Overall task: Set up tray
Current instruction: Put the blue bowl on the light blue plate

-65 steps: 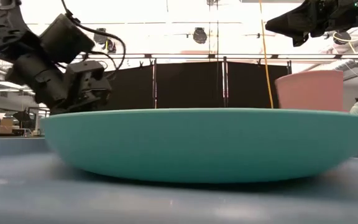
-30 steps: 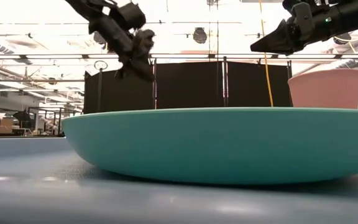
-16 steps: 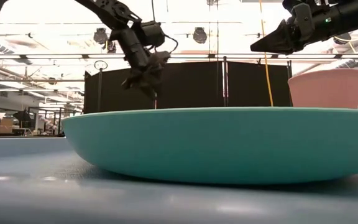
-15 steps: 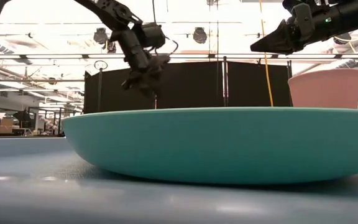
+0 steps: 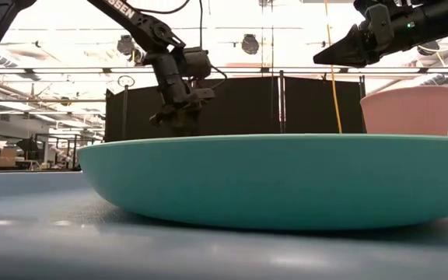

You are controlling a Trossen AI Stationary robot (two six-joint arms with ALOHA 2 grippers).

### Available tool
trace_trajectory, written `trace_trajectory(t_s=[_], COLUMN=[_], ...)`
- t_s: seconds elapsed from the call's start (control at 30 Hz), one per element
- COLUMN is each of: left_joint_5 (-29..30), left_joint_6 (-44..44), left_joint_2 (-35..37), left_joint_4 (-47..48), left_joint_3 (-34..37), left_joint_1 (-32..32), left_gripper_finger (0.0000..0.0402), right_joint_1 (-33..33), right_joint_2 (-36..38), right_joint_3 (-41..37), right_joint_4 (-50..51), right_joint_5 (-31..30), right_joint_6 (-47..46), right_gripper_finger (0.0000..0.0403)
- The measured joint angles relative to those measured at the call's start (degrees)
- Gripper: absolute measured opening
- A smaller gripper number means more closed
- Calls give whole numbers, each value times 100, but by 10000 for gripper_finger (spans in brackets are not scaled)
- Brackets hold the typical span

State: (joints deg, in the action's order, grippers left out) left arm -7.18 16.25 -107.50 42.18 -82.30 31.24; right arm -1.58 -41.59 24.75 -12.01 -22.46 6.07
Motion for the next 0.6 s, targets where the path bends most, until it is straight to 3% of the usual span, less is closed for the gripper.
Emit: trace_trajectory(t_s=[0.6], left_joint_5=[-468], left_joint_6=[76], left_joint_2=[-532], left_joint_4=[-243], left_joint_3=[2], left_joint_1=[-42], left_gripper_finger=[147], right_joint_1=[0], right_joint_2=[1], right_joint_3=[-2], right_joint_4=[-17], right_joint_5=[4], right_joint_6=[0], right_gripper_finger=[50])
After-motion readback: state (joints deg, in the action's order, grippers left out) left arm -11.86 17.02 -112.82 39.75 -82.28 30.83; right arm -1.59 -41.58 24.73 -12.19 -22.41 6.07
